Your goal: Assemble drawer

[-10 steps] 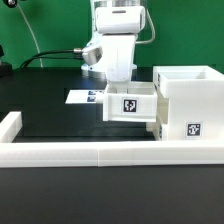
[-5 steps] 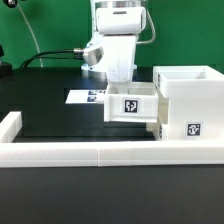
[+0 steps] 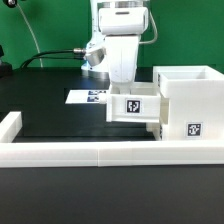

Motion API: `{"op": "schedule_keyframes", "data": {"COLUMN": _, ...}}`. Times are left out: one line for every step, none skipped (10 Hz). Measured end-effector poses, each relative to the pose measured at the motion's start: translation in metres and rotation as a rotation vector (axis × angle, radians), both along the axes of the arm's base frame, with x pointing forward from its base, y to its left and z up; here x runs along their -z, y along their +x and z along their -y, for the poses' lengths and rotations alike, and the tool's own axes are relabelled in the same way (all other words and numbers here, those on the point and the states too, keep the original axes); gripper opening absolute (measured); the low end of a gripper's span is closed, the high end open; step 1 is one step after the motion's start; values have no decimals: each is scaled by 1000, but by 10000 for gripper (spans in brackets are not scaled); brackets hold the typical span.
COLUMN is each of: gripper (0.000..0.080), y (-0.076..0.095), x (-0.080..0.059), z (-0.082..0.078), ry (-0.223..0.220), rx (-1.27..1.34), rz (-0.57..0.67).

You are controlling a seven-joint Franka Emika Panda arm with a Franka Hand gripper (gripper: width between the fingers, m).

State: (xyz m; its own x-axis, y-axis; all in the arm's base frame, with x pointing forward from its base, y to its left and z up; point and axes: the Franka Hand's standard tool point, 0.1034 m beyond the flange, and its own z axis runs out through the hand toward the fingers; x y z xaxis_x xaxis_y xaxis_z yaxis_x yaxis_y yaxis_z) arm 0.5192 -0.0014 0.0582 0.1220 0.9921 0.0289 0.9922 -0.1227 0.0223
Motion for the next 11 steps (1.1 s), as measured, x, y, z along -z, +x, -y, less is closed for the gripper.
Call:
{"op": "schedule_keyframes", "data": {"gripper": 42, "y": 0, "x": 0, "z": -3, "ry": 0, "rx": -8, "rz": -1}}
{"op": "schedule_keyframes", "data": {"gripper": 42, "y": 1, "x": -2, "z": -4, "ry": -13, "rx": -25, "rz": -2}}
{"op": "schedule_keyframes", "data": {"gripper": 42, "y": 2, "x": -4, "z": -4, "ry": -30, "rx": -41, "rz": -14}}
{"op": "schedule_keyframes", "data": {"gripper": 42, "y": 3, "x": -5, "z": -4, "ry": -30, "rx": -38, "rz": -13}}
{"op": "schedule_keyframes", "data": {"gripper": 42, "y": 2, "x": -4, "z": -3, "ry": -29, "rx": -35, "rz": -15}}
{"op": "schedule_keyframes", "data": {"gripper": 42, "y": 2, "x": -3, "z": -3, "ry": -29, "rx": -35, "rz": -17}}
{"op": "schedule_keyframes", "data": {"gripper": 42, "y": 2, "x": -3, "z": -3, "ry": -29, "rx": -35, "rz": -17}}
{"op": "schedule_keyframes", "data": {"gripper": 42, "y": 2, "x": -3, "z": -3, "ry": -29, "rx": -35, "rz": -17}}
{"op": "schedule_keyframes", "data": {"gripper": 42, "y": 1, "x": -3, "z": -4, "ry": -29, "rx": -38, "rz": -17}}
{"op": "schedule_keyframes", "data": {"gripper": 42, "y": 1, "x": -2, "z": -10, "ry": -27, "rx": -48, "rz": -18}}
{"op": "schedule_keyframes", "data": {"gripper": 42, "y": 0, "x": -2, "z": -14, "ry": -26, "rx": -57, "rz": -20}}
